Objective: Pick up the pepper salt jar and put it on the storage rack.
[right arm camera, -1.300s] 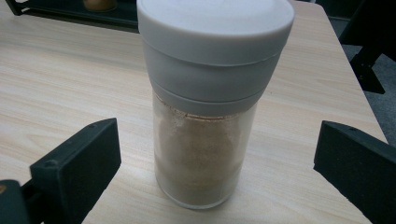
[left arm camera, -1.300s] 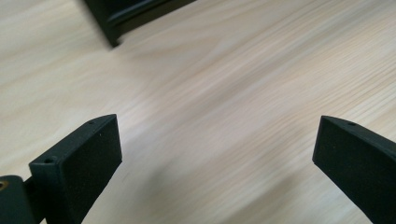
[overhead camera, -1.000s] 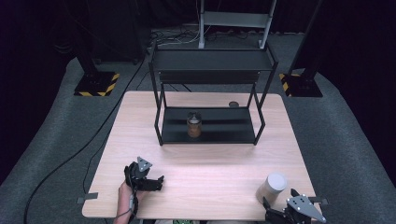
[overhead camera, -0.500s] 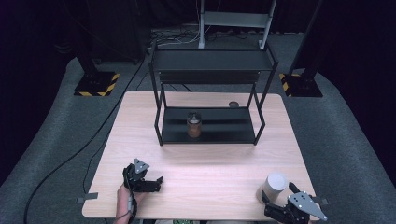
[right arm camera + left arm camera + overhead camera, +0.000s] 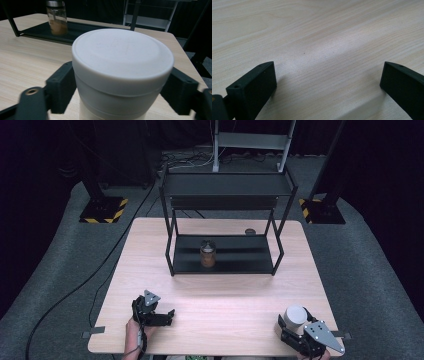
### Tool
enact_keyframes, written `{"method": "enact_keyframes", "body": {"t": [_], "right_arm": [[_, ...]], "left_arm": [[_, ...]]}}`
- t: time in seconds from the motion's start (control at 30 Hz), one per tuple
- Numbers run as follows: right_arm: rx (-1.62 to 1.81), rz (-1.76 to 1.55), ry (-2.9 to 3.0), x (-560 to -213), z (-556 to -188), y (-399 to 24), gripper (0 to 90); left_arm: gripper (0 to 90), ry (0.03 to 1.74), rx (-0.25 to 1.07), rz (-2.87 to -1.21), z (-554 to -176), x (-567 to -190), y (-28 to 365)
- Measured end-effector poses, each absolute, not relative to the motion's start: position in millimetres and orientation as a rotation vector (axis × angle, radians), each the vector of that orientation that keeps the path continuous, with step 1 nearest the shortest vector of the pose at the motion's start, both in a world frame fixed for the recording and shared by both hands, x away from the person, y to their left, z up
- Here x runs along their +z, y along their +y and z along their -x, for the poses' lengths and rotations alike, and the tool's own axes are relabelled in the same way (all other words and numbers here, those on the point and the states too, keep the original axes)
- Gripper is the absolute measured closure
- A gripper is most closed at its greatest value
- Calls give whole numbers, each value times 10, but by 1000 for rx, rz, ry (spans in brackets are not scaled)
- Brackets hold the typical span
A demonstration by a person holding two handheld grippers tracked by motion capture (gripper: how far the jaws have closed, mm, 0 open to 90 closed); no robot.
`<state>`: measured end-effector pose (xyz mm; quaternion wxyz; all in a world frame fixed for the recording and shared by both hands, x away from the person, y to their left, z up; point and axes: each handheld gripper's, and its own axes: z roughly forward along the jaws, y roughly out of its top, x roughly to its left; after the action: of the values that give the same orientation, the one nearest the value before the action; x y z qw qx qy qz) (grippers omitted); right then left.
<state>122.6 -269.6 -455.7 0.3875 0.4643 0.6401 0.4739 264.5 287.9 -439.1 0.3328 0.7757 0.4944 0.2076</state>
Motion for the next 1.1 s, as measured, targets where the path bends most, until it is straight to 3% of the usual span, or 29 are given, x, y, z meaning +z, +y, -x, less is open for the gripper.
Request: {"method": "enact_keyframes", "body": {"t": [0.13, 0.5, 1.1], "right_arm": [[1249, -1186, 1633, -4570, -1222, -2770, 329], [1256, -1197, 1595, -4598, -1182, -2719, 335], [1249, -1175, 1626, -4283, -1311, -2676, 335]], "left_arm": [[2, 1290, 543, -2027, -2644, -4391, 2880], [3, 1283, 542, -2030, -2648, -4392, 2887], [4, 1280, 542, -2031, -2650, -4393, 2890]]}}
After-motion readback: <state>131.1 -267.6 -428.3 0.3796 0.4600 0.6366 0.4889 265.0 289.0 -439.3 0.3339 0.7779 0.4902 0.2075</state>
